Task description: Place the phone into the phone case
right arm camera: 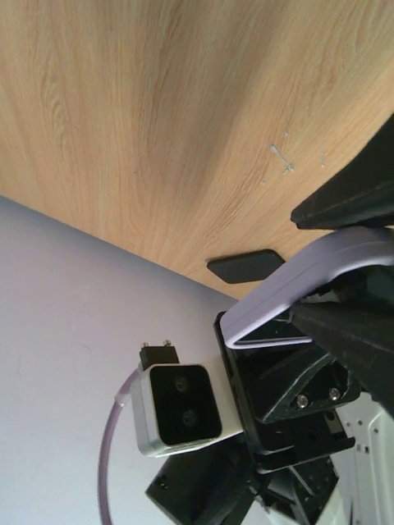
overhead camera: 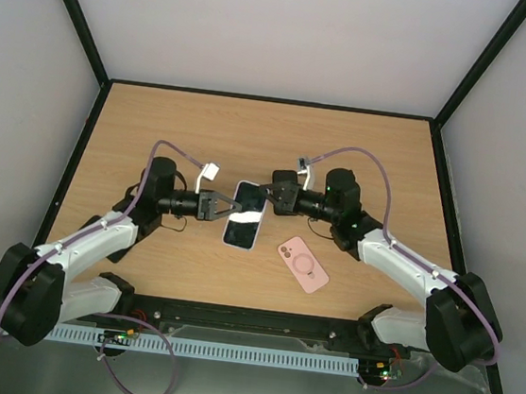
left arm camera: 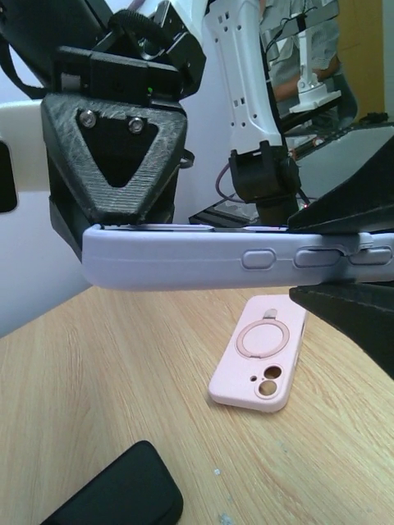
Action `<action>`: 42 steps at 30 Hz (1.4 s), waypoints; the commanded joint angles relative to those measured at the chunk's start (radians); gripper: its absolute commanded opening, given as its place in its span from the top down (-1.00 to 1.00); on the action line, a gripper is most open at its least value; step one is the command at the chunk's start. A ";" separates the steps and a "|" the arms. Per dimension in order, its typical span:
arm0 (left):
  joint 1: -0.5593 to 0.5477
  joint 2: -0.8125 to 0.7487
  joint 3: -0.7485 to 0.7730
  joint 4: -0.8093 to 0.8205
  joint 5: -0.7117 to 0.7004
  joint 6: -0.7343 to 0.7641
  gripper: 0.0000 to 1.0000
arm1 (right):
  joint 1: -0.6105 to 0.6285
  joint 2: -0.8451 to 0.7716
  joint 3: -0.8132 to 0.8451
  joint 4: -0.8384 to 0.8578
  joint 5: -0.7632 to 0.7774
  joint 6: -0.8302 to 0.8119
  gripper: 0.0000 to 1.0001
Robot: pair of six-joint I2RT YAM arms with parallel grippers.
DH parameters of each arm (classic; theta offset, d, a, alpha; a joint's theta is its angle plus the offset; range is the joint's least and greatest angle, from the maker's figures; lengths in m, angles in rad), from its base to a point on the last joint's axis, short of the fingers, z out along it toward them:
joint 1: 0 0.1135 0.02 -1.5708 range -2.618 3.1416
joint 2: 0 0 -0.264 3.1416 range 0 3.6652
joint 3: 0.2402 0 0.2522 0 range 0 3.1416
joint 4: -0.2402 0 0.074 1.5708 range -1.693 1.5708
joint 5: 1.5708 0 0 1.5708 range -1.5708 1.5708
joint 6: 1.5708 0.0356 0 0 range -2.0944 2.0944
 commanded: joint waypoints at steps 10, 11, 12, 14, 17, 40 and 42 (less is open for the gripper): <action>0.003 0.009 -0.031 0.243 -0.093 -0.206 0.93 | 0.020 0.008 -0.082 0.216 -0.124 0.136 -0.09; 0.003 0.011 -0.030 0.246 -0.097 -0.208 0.93 | 0.019 0.012 -0.087 0.228 -0.130 0.142 -0.09; 0.003 0.016 -0.028 0.247 -0.101 -0.208 0.93 | 0.020 0.012 -0.090 0.232 -0.131 0.144 -0.09; 0.003 0.024 -0.025 0.248 -0.108 -0.209 0.93 | 0.020 0.011 -0.091 0.230 -0.128 0.141 0.05; 0.003 0.037 -0.019 0.215 -0.135 -0.192 0.95 | 0.020 0.013 -0.086 0.223 -0.118 0.140 0.50; 0.003 0.130 0.012 0.221 -0.245 -0.235 0.95 | 0.021 0.074 -0.128 0.206 -0.116 0.128 -0.06; 0.004 0.125 0.015 0.233 -0.264 -0.245 0.95 | 0.025 0.082 -0.150 0.202 -0.126 0.126 -0.15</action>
